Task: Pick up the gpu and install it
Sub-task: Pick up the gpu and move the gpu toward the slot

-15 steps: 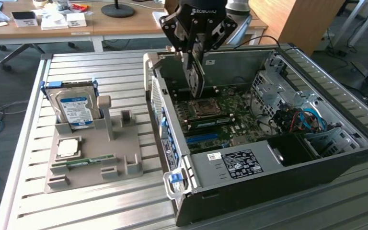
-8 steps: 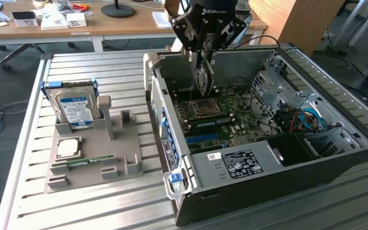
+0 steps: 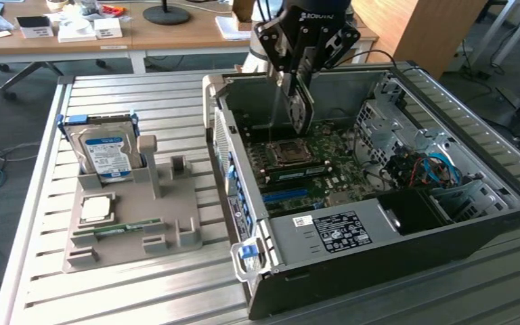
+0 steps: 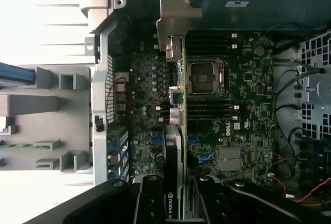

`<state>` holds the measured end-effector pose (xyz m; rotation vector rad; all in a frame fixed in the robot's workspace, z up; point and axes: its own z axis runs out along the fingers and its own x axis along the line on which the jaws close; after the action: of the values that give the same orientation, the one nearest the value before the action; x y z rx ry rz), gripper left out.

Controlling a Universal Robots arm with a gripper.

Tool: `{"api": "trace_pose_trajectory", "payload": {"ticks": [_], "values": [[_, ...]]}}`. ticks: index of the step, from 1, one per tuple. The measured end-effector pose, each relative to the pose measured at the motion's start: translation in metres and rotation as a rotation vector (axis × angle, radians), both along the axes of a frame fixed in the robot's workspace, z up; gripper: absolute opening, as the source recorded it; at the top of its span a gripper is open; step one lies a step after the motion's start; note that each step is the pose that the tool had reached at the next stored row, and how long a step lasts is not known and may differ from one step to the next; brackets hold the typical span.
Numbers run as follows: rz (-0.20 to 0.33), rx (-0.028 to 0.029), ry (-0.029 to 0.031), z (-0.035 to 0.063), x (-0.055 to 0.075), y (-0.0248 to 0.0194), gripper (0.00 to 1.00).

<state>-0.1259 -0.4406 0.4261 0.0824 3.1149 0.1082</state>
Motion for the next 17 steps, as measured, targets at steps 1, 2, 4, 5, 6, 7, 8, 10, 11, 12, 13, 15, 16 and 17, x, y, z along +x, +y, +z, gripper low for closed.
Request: {"api": "trace_pose_trajectory", "payload": {"ticks": [1,2,4,5,6,7,8,10,11,12,13,15,16,17], "values": [[0.000,0.0001,0.0000,0.0000,0.002,0.0000,0.27],[0.000,0.0003,0.0000,0.0000,0.004,0.0000,0.27],[0.000,0.0006,0.0000,0.0000,0.007,0.0000,0.27],[0.000,0.0006,0.0000,0.0000,0.009,0.0000,0.27],[0.000,0.0007,0.0000,0.0000,0.011,0.0000,0.27],[0.000,0.0008,0.0000,0.0000,0.012,0.0000,0.27],[0.000,0.0008,0.0001,0.0000,0.013,0.0000,0.27],[0.000,0.0008,0.0000,0.0000,0.013,0.0000,0.27],[0.000,0.0008,0.0000,0.0000,0.013,0.0000,0.27],[0.000,0.0008,0.0001,0.0000,0.013,0.0000,0.27],[0.000,0.0008,0.0000,0.0000,0.013,0.0000,0.27],[0.000,0.0008,0.0000,0.0000,0.013,0.0000,0.27],[0.000,0.0009,0.0000,0.0000,0.013,0.0000,0.27],[0.000,0.0009,0.0000,0.0000,0.013,0.0000,0.27]]}}
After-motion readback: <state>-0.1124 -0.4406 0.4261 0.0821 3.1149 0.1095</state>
